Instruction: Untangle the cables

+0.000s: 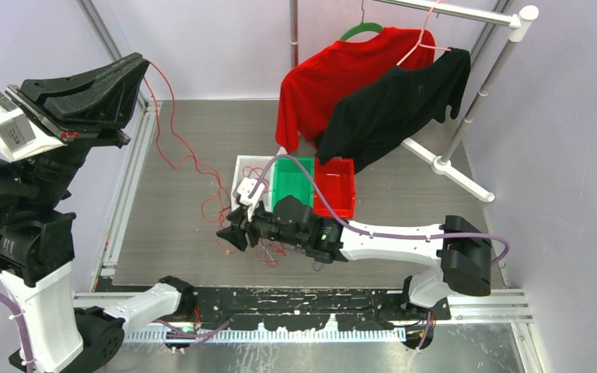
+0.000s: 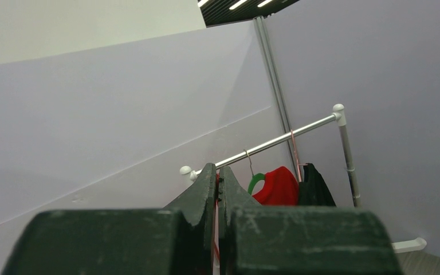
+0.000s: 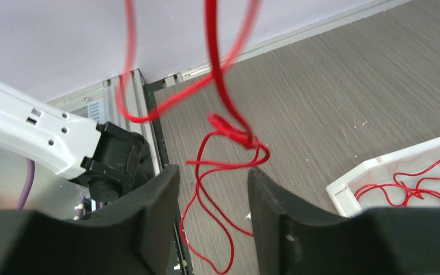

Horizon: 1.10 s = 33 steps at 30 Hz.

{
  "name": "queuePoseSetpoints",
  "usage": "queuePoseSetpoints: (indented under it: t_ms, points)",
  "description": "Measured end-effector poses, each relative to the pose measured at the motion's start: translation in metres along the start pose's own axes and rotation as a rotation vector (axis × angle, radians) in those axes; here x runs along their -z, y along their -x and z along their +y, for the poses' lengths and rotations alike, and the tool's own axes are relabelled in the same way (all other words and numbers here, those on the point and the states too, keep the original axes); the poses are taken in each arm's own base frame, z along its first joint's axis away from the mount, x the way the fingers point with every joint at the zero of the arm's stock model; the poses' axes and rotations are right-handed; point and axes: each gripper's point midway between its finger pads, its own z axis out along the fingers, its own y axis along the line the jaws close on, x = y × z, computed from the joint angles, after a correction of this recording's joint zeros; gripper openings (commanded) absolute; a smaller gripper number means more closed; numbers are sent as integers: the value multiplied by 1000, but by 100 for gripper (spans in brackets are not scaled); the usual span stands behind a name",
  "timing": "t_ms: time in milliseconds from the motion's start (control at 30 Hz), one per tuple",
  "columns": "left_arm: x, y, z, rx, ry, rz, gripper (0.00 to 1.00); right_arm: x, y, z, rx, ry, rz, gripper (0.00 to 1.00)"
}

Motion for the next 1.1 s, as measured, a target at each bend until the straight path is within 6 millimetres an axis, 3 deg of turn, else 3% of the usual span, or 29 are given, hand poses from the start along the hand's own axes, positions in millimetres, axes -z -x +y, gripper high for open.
queuePoseSetpoints:
  t_ms: [133, 200, 400, 700, 1000, 1100]
  points:
    - [2, 3, -1, -3, 1, -6, 0, -3, 8, -1, -4, -13, -20, 9]
    - [4, 6, -1, -7, 1, -10, 0, -4, 11, -2, -7, -18, -29, 1]
    - [8, 10, -1, -41, 3, -17, 0, 3, 11, 0, -33, -28, -37, 2]
    - [8, 2, 12, -174, 42, 2, 0, 41, -9, 8, -86, -9, -27, 21]
    - [6, -1, 14, -196, 48, 9, 0, 51, -15, 11, -131, 9, -41, 18]
    - [6, -1, 14, -195, 48, 9, 0, 52, -18, 12, -139, 12, -36, 9]
